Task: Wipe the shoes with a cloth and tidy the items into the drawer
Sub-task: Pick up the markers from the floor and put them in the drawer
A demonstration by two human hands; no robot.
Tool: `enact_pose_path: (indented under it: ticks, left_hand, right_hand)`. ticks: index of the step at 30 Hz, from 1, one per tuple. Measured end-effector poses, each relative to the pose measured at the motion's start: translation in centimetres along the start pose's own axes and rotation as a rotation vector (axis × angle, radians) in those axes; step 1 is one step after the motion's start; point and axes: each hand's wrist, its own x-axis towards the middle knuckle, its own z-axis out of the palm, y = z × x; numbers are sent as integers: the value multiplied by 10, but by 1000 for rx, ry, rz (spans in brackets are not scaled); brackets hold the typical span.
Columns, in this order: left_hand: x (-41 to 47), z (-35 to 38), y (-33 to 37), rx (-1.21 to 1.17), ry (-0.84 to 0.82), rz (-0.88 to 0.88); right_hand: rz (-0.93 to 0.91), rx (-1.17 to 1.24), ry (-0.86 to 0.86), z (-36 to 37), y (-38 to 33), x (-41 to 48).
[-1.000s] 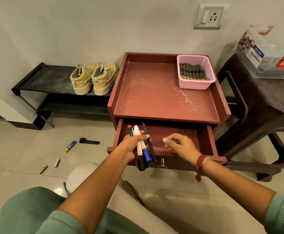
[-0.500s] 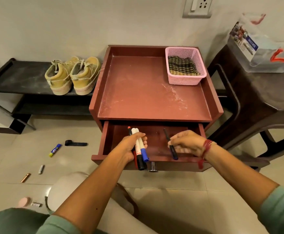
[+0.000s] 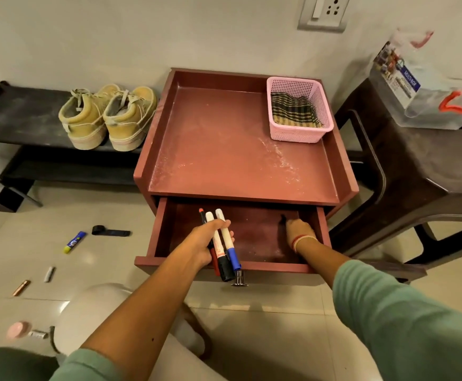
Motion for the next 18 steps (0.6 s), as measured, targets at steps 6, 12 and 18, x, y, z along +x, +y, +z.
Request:
enact_pose_path:
  ticks: [6,12,18]
  left_hand:
    - [3,1,-3,79,28,-42]
    - [0,6,-4,143,34,-28]
    - [0,7,-5,50,36,13]
  right_hand:
    - [25,425,84,-14,-9,-20]
    - [-101,1277,-342,-38,-58,-82]
    - [-37,1423,-401,-39,-70,-77]
